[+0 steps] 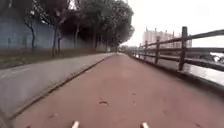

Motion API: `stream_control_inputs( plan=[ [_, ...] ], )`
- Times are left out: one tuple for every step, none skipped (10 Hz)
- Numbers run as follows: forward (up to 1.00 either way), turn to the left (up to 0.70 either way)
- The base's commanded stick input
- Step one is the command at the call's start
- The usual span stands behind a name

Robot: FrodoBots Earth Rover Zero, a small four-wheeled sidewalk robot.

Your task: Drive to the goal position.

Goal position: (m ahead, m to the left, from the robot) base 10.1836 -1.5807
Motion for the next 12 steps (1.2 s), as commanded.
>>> stream_control_inputs(
  plan=[
    [0.70, 0.00],
    [0.70, 0.00],
    [0.70, 0.00],
    [0.70, 0.00],
    [0.70, 0.00],
    [0.70, 0.00],
    [0.70, 0.00],
    [0.70, 0.00],
    [0.70, 0.00],
    [0.70, 0.00],
    [0.70, 0.00],
    [0.70, 0.00]
  ],
)
